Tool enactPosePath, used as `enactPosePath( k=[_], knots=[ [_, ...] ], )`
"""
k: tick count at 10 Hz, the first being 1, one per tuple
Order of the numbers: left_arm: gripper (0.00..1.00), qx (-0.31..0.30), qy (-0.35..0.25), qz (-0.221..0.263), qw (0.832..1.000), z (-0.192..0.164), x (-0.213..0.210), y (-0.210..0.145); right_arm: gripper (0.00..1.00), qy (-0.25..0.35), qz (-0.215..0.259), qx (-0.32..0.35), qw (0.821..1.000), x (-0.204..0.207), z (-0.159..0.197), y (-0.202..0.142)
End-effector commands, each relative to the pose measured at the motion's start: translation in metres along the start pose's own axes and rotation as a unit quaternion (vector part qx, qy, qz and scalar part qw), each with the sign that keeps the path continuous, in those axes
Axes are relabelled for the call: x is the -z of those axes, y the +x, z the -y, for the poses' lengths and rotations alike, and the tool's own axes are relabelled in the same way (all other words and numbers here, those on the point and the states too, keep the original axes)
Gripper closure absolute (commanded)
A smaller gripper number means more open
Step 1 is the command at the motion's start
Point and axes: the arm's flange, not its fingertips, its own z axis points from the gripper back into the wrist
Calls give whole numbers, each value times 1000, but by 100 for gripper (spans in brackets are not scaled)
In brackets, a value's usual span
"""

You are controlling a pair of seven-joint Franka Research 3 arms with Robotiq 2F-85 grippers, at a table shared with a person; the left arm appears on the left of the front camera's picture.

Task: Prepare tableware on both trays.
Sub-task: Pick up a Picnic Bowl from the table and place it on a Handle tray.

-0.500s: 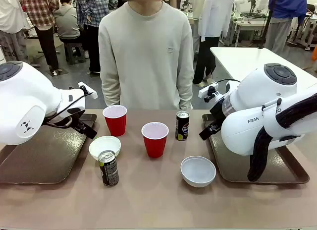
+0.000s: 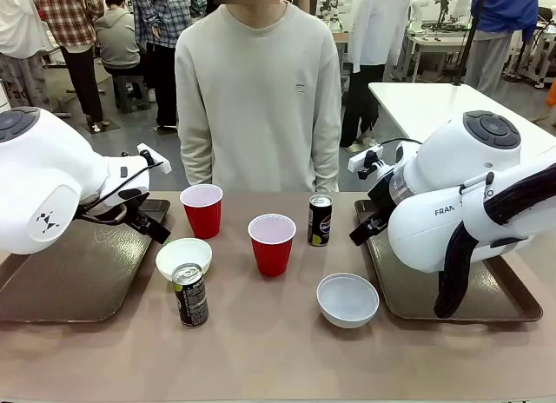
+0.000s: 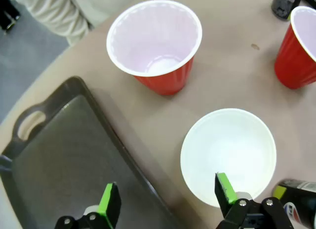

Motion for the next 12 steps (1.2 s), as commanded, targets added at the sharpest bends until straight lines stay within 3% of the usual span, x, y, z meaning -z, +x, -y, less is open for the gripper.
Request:
enactPosePath(
  k=[1,10,12],
  knots=[
    [0,0,0,0,1000,0,0,0,0,0,0,0,1000,0,0,0],
    [0,0,0,0,1000,0,0,0,0,0,0,0,1000,0,0,0],
    [0,16,-27,14,999,-2,-85,-25,0,-18,-45,-36,998,-72,-29,-5]
  ],
)
